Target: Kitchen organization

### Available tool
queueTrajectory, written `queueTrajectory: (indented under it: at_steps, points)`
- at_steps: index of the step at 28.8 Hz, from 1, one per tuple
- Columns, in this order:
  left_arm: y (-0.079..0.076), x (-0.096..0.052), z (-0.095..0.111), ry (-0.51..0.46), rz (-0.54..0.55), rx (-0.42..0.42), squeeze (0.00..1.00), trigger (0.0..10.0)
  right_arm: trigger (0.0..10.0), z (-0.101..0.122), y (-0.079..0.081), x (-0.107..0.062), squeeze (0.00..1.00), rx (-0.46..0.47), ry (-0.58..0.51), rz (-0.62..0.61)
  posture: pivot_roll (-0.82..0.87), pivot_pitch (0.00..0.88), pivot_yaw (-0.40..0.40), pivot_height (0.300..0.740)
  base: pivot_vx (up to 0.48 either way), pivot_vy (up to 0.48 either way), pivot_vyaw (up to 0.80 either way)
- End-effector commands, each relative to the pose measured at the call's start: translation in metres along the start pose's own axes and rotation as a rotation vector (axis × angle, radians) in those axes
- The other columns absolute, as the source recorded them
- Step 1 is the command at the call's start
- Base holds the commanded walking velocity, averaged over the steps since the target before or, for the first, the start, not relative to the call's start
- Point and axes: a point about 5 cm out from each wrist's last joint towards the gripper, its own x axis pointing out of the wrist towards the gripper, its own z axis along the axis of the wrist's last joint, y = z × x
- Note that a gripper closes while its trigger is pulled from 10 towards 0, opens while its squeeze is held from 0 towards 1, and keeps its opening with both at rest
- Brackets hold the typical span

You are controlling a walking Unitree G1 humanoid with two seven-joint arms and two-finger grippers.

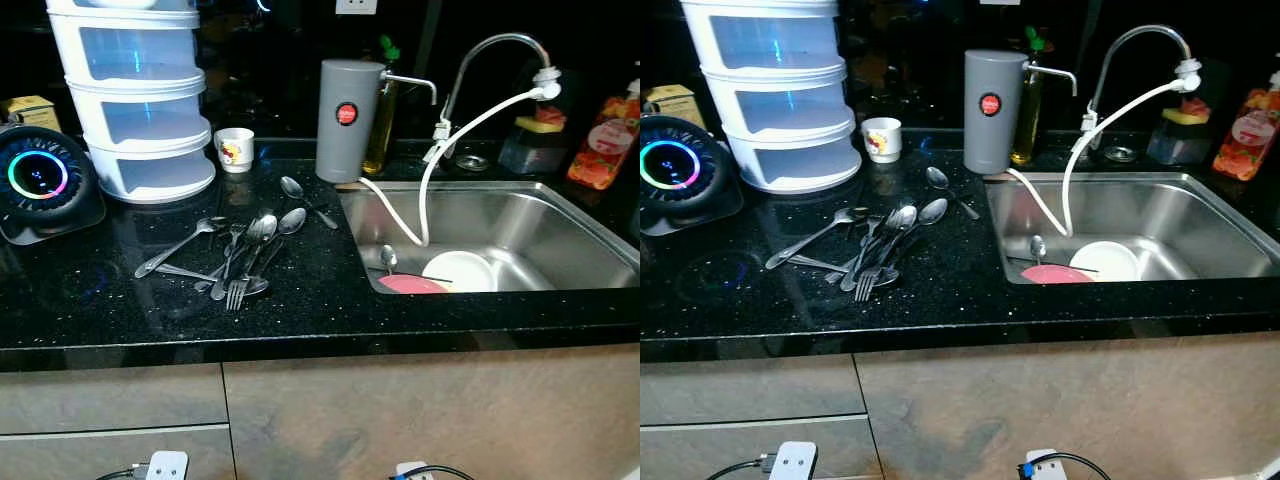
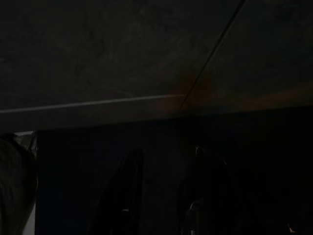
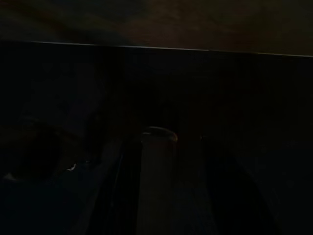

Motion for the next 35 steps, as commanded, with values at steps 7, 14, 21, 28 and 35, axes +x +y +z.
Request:
queueTrajectory:
  at_steps: [7,14,21,28,35]
  points:
    - [-0.0054,-0.0007,-0.0044,0.003,-0.011,0.004,0.0,10.0,10.0,-0.0024,-0.0022,-0.0005,0.0,0.063,-0.015,-0.044,0.05,0.025,-0.028,0.74,0.0,0.0,0.0]
    - [-0.0053,-0.001,-0.0055,-0.002,-0.005,-0.026,0.0,10.0,10.0,-0.0046,-0.0029,-0.0009,0.0,0.061,-0.006,-0.041,0.06,0.024,-0.04,0.74,0.0,0.0,0.0]
    - [-0.0058,-0.0012,-0.0059,-0.004,-0.005,-0.032,0.0,10.0,10.0,-0.0051,-0.0033,-0.001,0.0,0.059,-0.004,-0.041,0.06,0.024,-0.04,0.74,0.0,0.0,0.0]
    - [-0.0081,-0.0011,-0.0051,-0.013,-0.014,-0.036,0.0,10.0,10.0,-0.0048,-0.0036,-0.0011,0.0,0.076,-0.01,-0.044,0.05,0.01,-0.033,0.74,0.0,0.0,0.0]
    - [-0.0115,0.0001,-0.0026,-0.024,-0.025,-0.037,0.0,10.0,10.0,-0.0058,-0.0045,-0.0014,0.0,0.099,-0.012,-0.045,0.06,0.006,-0.038,0.74,0.0,0.0,0.0]
